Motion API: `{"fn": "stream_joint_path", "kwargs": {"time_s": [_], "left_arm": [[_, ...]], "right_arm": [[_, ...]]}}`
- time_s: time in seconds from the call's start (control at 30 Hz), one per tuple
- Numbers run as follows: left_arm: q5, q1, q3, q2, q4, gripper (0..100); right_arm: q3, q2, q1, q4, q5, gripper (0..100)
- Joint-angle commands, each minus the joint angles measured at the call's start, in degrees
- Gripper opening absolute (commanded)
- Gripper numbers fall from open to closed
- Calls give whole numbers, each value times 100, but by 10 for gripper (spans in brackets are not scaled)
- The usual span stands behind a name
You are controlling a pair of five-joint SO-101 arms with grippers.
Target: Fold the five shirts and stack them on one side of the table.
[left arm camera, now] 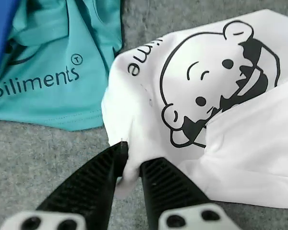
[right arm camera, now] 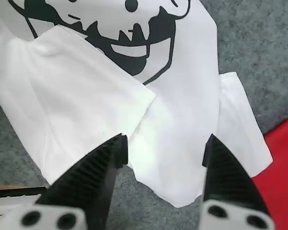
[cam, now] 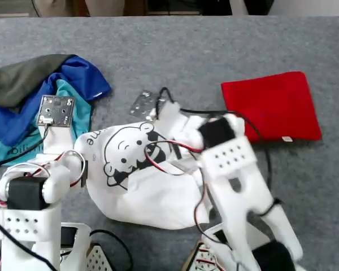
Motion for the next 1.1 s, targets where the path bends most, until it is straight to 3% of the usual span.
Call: {"fn": "stream_joint_path", "kwargs": {"time_s": [0.0,0.27,1.07], "left_arm": [[9,9,-26,-48,-105,19],[9,9,-9,-48,-105,19],[9,0,-44,-40,-97,19]], "right_arm": [[-13,752,-110,-387,-158,243],[-892,2475,-13,-308,-536,210],[-1024,3934,84,-897,-659,209]]}}
